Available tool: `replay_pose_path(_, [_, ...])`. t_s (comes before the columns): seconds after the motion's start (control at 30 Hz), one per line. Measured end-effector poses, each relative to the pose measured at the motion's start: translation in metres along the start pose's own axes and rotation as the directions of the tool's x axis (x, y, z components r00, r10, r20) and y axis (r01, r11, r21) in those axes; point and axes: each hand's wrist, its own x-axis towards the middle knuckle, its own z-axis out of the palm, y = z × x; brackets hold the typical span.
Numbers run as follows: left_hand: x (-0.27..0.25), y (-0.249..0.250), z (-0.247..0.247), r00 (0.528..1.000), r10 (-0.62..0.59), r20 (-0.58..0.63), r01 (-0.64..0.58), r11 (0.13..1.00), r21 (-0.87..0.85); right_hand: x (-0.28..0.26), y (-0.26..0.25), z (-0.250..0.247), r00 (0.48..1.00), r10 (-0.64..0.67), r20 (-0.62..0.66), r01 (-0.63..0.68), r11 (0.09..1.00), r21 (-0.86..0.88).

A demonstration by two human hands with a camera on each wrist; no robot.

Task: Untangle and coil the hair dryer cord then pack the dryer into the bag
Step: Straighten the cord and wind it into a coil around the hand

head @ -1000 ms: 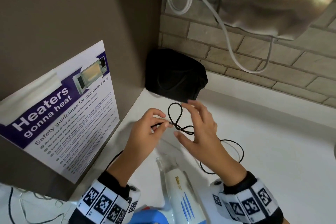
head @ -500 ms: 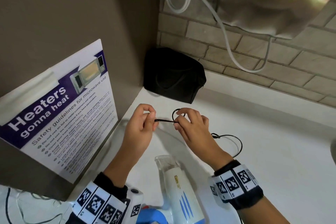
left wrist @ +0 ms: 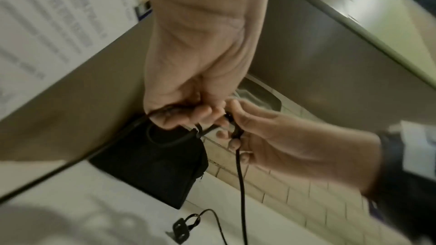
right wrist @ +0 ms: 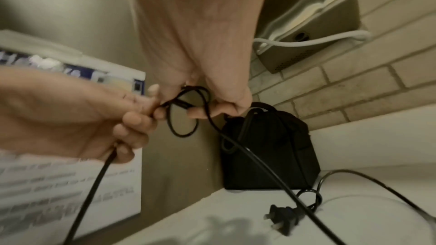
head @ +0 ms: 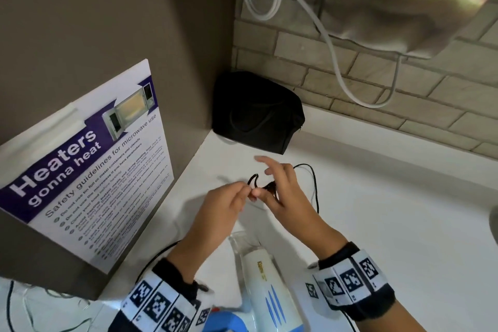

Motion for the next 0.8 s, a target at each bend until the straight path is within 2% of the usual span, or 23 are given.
replay_pose_path(0.07, [0.004,-0.002,-0.005,0.997,-0.030,-0.076,0.015,0.983,-0.181,-0.002,0.003,-0.010,0.997,0.076,0.028,-0.077,0.996,0.050])
replay_pose_path(0.13, [0.006,-0.007,-0.014,0.987,-0.074,-0.144,0.025,0.950,-0.312,-0.005,0.012,-0.019,0.991,0.114,0.072,-0.116,0.993,0.020])
replay_pose_path(0.23, [0.008,-0.011,-0.027,0.968,-0.154,-0.200,0.062,0.914,-0.401,-0.012,0.031,-0.030,0.991,0.127,0.038,-0.127,0.992,0.008])
replay_pose_path(0.4, [0.008,-0.015,-0.033,0.966,-0.175,-0.192,0.101,0.935,-0.340,-0.016,0.048,-0.043,0.964,0.241,-0.114,-0.220,0.960,0.172])
replay_pose_path(0.5, [0.006,-0.016,-0.033,0.986,-0.157,-0.059,0.133,0.945,-0.297,-0.018,0.045,-0.046,0.947,0.289,-0.139,-0.255,0.941,0.223])
replay_pose_path(0.57, [0.004,-0.014,-0.031,0.989,-0.147,-0.020,0.135,0.948,-0.287,-0.020,0.039,-0.048,0.950,0.279,-0.138,-0.233,0.932,0.279])
replay_pose_path(0.67, [0.004,-0.012,-0.025,0.988,-0.134,-0.081,0.106,0.952,-0.287,-0.023,0.026,-0.050,0.962,0.263,-0.078,-0.217,0.904,0.369])
replay_pose_path(0.8, [0.008,-0.007,-0.017,0.971,0.008,-0.240,-0.037,0.992,-0.117,-0.025,0.011,-0.048,0.973,0.230,-0.009,-0.212,0.911,0.355])
